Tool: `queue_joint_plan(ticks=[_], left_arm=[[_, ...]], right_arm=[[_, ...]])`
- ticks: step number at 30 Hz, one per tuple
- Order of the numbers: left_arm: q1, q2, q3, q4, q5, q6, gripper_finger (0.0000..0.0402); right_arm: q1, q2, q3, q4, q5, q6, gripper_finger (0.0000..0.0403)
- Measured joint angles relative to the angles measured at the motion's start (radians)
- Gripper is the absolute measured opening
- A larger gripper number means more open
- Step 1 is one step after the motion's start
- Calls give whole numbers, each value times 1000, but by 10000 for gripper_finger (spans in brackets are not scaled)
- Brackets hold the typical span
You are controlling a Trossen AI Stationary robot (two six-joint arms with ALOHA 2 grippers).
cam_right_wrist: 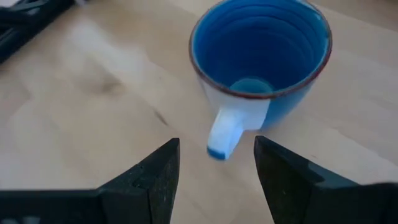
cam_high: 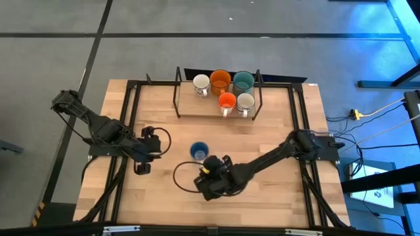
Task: Place coffee mugs
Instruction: Put the blue-white mug on the shelf
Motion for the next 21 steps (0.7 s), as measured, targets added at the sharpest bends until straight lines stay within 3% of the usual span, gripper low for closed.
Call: queue_joint_plan(ticks=[6, 16, 21], left_arm=[[0, 0, 0, 2, -1, 48, 98], [0, 0, 0, 2, 2, 126, 98], [0, 0, 0, 2, 2, 158, 98]], right_arm=[[-12, 75, 46, 16, 9, 86, 193], [35, 174, 45, 65, 309, 107, 193], [54, 229, 45, 99, 409, 109, 193]])
